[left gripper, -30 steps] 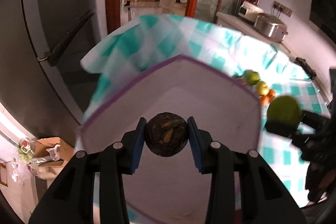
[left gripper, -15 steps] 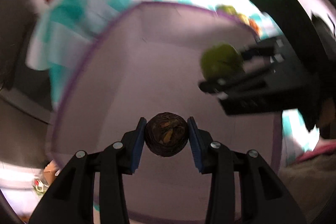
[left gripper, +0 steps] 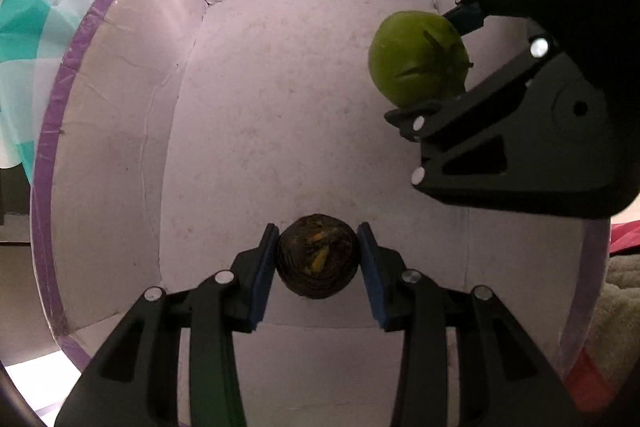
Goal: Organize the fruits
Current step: 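Open both tools to drop the dried fruit and tomato into the box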
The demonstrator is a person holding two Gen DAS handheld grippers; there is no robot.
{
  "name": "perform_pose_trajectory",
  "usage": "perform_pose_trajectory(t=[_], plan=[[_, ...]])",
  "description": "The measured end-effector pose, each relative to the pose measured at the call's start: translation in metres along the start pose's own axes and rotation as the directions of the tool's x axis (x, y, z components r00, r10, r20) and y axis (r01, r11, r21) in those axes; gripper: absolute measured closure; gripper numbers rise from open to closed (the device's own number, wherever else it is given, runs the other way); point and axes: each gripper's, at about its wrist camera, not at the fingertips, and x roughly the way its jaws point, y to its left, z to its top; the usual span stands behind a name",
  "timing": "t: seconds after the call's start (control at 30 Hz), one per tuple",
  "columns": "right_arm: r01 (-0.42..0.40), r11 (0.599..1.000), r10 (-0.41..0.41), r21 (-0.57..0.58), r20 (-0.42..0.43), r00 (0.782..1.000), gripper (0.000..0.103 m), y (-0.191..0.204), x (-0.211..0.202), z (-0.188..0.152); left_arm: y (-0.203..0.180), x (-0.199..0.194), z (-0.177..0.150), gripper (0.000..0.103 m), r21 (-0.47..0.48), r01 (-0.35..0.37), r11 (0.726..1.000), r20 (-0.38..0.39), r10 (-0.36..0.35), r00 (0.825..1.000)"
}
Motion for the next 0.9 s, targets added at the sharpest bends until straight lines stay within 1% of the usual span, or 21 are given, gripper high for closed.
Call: perform_pose_trajectory(t=[0.07,0.13,0.17,0.2,0.23,0.27,0.3,0.37,0.47,0.57,0.6,0.63,0.67,0.7,0.73,0.77,0.8,0.83,0.87,0.9], plan=[[-0.015,1.0,0.015,0.011,0.007,1.0,0.041,-0.002,-0.001,0.0,0.001,0.0,0.0,0.062,-0.004,-0.001,1.0,-0.003,0.001,1.0],[-0.024,0.999,0.024,0.022,0.01,1.0,0.038,-0.002,-0.002,0.002,0.0,-0.002,0.003,0.054,-0.015,-0.005,1.0,0.0,0.005,1.0],[-0.031,0.999,0.031,0.025,0.017,0.999,0.031,-0.004,-0.003,0.008,0.001,-0.002,0.003,0.051,-0.026,0.0,1.0,0.005,0.0,1.0],[-0.031,0.999,0.03,0.026,0.031,0.999,0.025,-0.003,-0.006,0.006,0.002,-0.003,0.003,0.047,-0.037,0.003,0.999,0.007,-0.003,1.0],[-0.022,0.999,0.021,0.024,0.042,0.999,0.022,-0.002,-0.008,0.006,0.004,-0.003,0.003,0.044,-0.048,0.005,0.999,0.007,-0.004,1.0],[-0.012,1.0,0.011,0.017,0.051,0.999,0.021,-0.001,-0.01,0.005,0.005,-0.003,0.003,0.038,-0.055,0.005,0.998,0.006,-0.004,1.0],[-0.002,1.0,0.001,0.009,0.064,0.998,0.021,0.0,-0.013,0.004,0.004,-0.002,0.002,0.033,-0.067,0.004,0.998,0.004,-0.004,1.0],[0.005,1.0,-0.006,0.007,0.091,0.996,0.02,0.0,-0.019,0.002,0.003,0.0,0.001,0.03,-0.09,0.004,0.996,0.001,-0.004,1.0],[0.032,0.999,-0.032,0.006,0.175,0.984,0.017,-0.003,-0.037,-0.006,0.002,0.0,-0.006,0.025,-0.132,-0.009,0.991,0.01,0.01,1.0],[0.056,0.998,-0.057,0.01,0.256,0.965,0.017,-0.008,-0.054,-0.013,0.004,-0.005,-0.006,0.022,-0.191,-0.051,0.98,0.039,0.059,0.997],[0.049,0.999,-0.053,0.02,0.311,0.949,0.017,-0.013,-0.065,-0.018,0.006,-0.009,-0.007,0.022,-0.234,-0.065,0.97,0.062,0.081,0.995],[0.037,0.999,-0.044,0.027,0.344,0.938,0.017,-0.018,-0.072,-0.021,0.006,-0.011,-0.007,0.022,-0.255,-0.072,0.964,0.073,0.094,0.993],[0.018,0.999,-0.032,0.039,0.399,0.916,0.017,-0.024,-0.084,-0.028,0.006,-0.014,-0.008,0.022,-0.281,-0.089,0.956,0.083,0.117,0.99],[0.007,0.999,-0.026,0.045,0.432,0.902,0.017,-0.031,-0.092,-0.035,0.005,-0.018,-0.008,0.022,-0.315,-0.122,0.941,0.096,0.16,0.983],[-0.013,0.999,-0.013,0.05,0.483,0.875,0.017,-0.036,-0.105,-0.047,0.003,-0.024,-0.007,0.022,-0.341,-0.15,0.928,0.109,0.198,0.974],[-0.029,0.998,-0.001,0.05,0.521,0.854,0.017,-0.038,-0.114,-0.058,0.004,-0.031,-0.006,0.022,-0.358,-0.175,0.917,0.117,0.23,0.966],[-0.054,0.998,0.02,0.042,0.581,0.814,0.017,-0.049,-0.133,-0.074,-0.001,-0.041,-0.003,0.022,-0.386,-0.228,0.894,0.13,0.298,0.946],[-0.07,0.997,0.034,0.033,0.619,0.784,0.016,-0.056,-0.143,-0.086,-0.008,-0.05,-0.001,0.022,-0.412,-0.272,0.87,0.142,0.356,0.924],[-0.082,0.996,0.048,0.022,0.656,0.754,0.015,-0.067,-0.156,-0.101,-0.019,-0.068,0.006,0.022,-0.447,-0.317,0.837,0.161,0.423,0.892],[-0.091,0.996,0.06,0.007,0.704,0.707,0.015,-0.082,-0.17,-0.122,-0.027,-0.078,0.011,0.022,-0.465,-0.342,0.817,0.172,0.462,0.87]])
